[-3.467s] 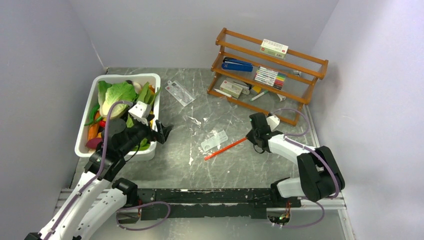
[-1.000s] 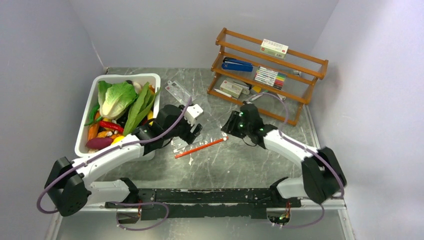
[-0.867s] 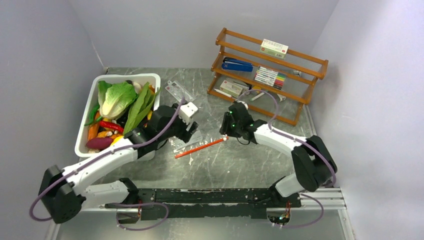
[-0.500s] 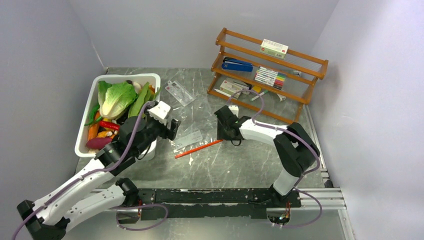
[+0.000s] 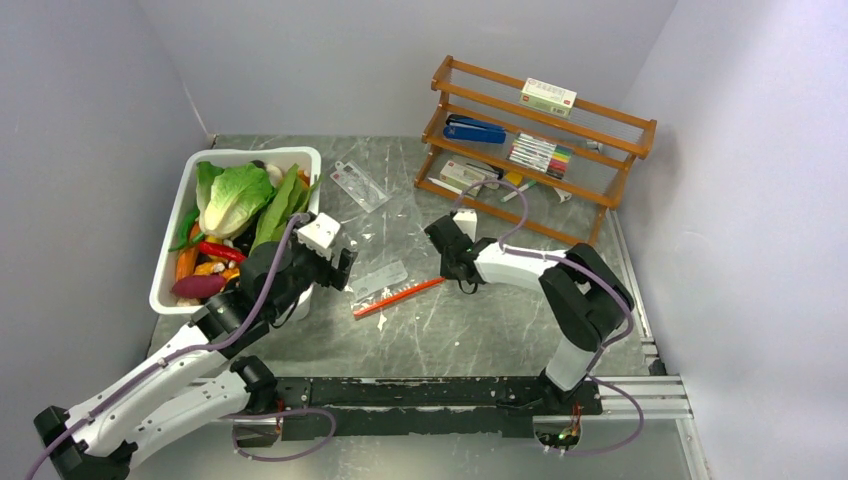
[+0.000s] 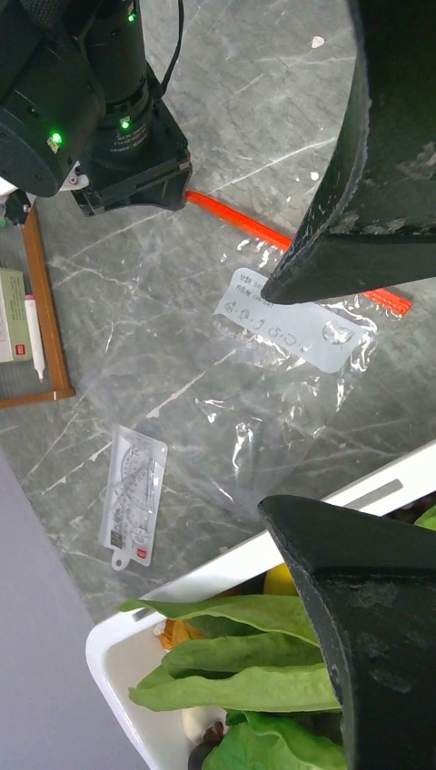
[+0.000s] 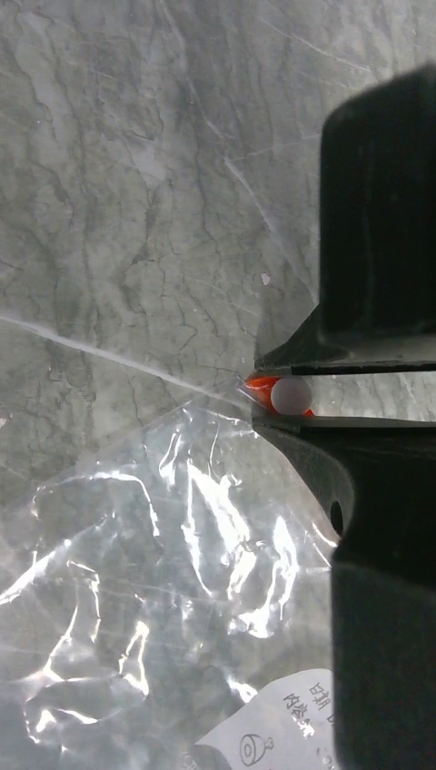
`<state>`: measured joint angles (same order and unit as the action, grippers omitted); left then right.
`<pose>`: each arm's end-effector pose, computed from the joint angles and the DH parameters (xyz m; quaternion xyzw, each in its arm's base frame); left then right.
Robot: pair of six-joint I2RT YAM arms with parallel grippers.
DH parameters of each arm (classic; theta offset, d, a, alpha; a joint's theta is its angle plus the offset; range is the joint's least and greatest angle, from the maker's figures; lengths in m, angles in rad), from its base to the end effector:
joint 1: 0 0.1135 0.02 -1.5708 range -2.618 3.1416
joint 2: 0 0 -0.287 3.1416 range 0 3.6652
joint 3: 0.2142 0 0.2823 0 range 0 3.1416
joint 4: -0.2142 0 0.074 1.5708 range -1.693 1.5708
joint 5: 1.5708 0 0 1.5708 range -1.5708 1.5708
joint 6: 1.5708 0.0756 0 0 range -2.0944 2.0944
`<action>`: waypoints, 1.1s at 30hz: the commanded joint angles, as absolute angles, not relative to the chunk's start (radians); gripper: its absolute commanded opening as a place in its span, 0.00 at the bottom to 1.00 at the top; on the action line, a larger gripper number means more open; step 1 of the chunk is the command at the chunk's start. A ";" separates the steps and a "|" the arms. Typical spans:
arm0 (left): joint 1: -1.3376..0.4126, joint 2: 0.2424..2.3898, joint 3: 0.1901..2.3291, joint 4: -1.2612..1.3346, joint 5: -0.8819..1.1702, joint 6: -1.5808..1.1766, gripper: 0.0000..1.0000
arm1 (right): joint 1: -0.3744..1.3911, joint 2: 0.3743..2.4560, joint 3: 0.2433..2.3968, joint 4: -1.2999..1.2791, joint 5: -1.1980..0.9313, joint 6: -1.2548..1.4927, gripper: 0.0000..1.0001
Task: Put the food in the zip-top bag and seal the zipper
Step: Pick up the zipper food storage bag at the center of the board.
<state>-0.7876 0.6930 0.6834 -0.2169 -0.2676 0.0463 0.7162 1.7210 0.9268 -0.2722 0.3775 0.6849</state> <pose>0.1685 -0.1409 0.3212 0.2381 0.7427 -0.1262 0.6130 0.2965 0.2211 0.1163 0.0319 0.9518 0.0191 0.3045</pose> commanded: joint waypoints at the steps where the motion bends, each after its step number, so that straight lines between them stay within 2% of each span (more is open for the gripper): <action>1: -0.793 0.693 0.679 -0.219 -0.243 0.066 0.77 | 0.724 1.754 0.840 -0.294 0.388 0.713 0.09; 5: -0.793 0.715 0.678 -0.223 -0.147 0.130 0.75 | 0.724 1.687 0.826 -0.245 0.402 0.668 0.01; 10: -0.792 0.793 0.709 -0.232 -0.006 0.203 0.72 | 0.723 1.613 0.821 -0.223 0.359 0.637 0.00; 17: -0.794 1.012 0.773 -0.205 0.018 0.151 0.72 | 0.723 1.534 0.882 -0.323 0.332 0.645 0.00; 22: -0.803 1.131 0.804 -0.163 0.137 -0.001 0.80 | 0.714 1.477 0.903 -0.362 0.305 0.651 0.00; 25: -0.827 1.162 0.757 -0.086 0.177 -0.057 0.85 | 0.697 1.455 0.906 -0.363 0.252 0.652 0.00; 28: -0.868 1.187 0.707 -0.013 0.129 -0.060 0.86 | 0.677 1.428 0.909 -0.355 0.186 0.655 0.00; 33: -0.902 1.212 0.669 0.074 0.138 -0.049 0.82 | 0.609 1.367 0.864 -0.274 0.011 0.699 0.00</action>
<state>-0.8783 1.2037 0.7036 -0.0669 0.1040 -0.0353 0.6605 1.4223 0.8871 -0.3405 0.1699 0.6582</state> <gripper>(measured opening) 0.840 0.007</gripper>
